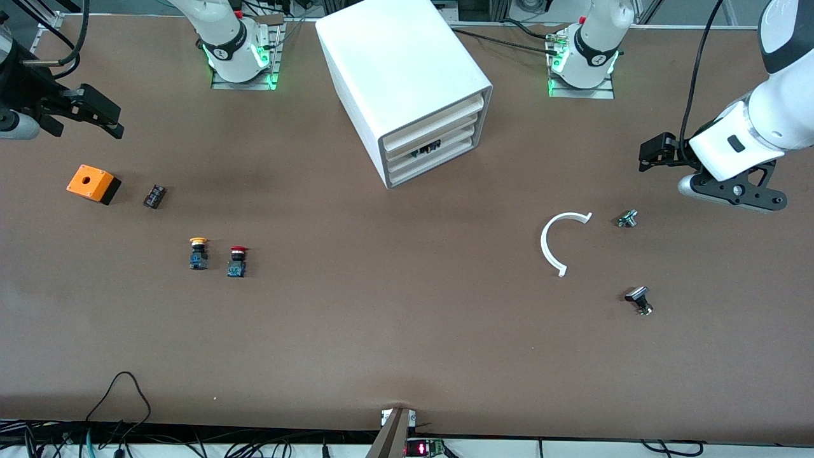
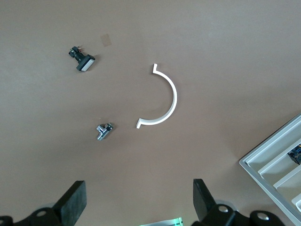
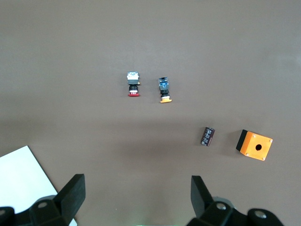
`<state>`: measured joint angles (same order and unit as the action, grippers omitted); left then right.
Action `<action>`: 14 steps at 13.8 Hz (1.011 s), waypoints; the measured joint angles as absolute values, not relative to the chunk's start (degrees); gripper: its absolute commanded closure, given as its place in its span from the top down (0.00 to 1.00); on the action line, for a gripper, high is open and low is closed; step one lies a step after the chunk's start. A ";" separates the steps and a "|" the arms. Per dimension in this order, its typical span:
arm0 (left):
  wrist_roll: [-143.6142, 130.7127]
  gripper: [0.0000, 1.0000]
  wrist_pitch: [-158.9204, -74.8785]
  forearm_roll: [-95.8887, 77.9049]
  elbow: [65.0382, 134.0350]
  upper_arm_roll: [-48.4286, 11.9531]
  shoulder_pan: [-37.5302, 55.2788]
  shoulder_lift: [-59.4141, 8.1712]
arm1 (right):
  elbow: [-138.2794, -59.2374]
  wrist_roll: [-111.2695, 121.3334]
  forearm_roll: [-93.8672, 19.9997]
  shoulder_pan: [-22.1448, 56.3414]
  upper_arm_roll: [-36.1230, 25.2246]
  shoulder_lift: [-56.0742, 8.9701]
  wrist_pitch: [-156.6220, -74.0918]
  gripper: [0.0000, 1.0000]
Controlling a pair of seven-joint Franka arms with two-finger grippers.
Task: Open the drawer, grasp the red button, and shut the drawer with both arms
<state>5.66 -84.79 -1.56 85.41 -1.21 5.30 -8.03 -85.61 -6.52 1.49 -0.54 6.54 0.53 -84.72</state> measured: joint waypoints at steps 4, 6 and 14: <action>5.26 1.00 -84.77 -1.56 85.35 -1.24 5.42 -8.16 | -85.60 -6.58 1.44 -0.55 6.78 0.53 -84.75 0.99; 5.17 1.00 -84.77 -1.56 85.33 -1.24 5.43 -8.17 | -85.59 -6.58 1.41 -0.55 6.78 0.54 -84.75 0.99; 4.97 1.00 -84.76 -1.56 85.30 -1.12 5.39 -8.17 | -85.57 -6.66 1.34 -0.55 6.78 0.56 -84.75 0.99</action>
